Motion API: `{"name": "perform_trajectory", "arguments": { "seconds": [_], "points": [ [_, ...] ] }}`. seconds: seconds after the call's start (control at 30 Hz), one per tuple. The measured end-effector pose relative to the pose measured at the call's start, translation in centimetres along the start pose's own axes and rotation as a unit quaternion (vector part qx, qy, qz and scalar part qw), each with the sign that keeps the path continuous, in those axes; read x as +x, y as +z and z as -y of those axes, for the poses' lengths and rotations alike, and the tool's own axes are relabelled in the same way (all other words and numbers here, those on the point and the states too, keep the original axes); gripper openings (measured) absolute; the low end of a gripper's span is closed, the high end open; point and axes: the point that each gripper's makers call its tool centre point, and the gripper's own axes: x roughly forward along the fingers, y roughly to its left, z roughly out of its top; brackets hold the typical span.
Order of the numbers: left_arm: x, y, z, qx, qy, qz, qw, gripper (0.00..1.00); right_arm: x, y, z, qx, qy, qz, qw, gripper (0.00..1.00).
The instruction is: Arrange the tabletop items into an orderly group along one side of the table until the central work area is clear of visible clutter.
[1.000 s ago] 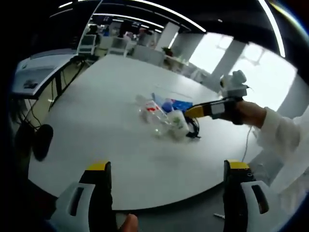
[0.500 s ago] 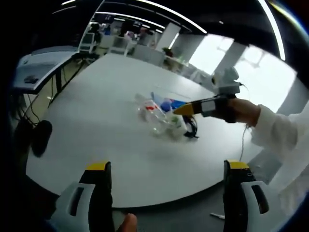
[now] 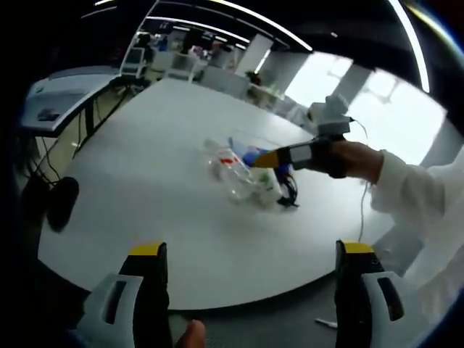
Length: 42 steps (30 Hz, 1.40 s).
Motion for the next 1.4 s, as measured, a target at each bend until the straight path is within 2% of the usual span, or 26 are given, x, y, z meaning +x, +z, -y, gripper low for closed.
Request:
{"name": "perform_trajectory", "arguments": {
  "seconds": [0.3, 0.6, 0.77, 1.1, 1.23, 1.4],
  "points": [
    [0.1, -0.4, -0.3, -0.004, 0.003, -0.006, 1.0, 0.92, 1.6, 0.6, 0.5, -0.003, 0.001, -0.006, 1.0, 0.57],
    [0.1, -0.6, -0.6, -0.007, 0.005, -0.009, 0.9999, 0.92, 2.6, 0.4, 0.8, 0.001, -0.001, -0.018, 0.9998, 0.56],
    [0.0, -0.5, -0.7, -0.008, 0.005, -0.008, 0.9999, 0.92, 3.8, 0.5, 1.6, 0.003, -0.002, -0.025, 0.9997, 0.55],
    [-0.2, -0.7, -0.8, -0.012, 0.004, -0.009, 0.9999, 0.92, 4.6, 0.3, 1.1, 0.008, -0.009, -0.041, 0.9991, 0.55],
    [-0.3, -0.9, -0.7, -0.013, 0.003, -0.01, 0.9999, 0.91, 5.2, 0.2, 1.7, 0.0, -0.024, -0.048, 0.9986, 0.54],
    [-0.3, -0.8, -0.7, -0.014, 0.002, -0.009, 0.9999, 0.91, 5.8, 0.1, 1.4, 0.004, -0.02, -0.054, 0.9983, 0.55]
  ]
}}
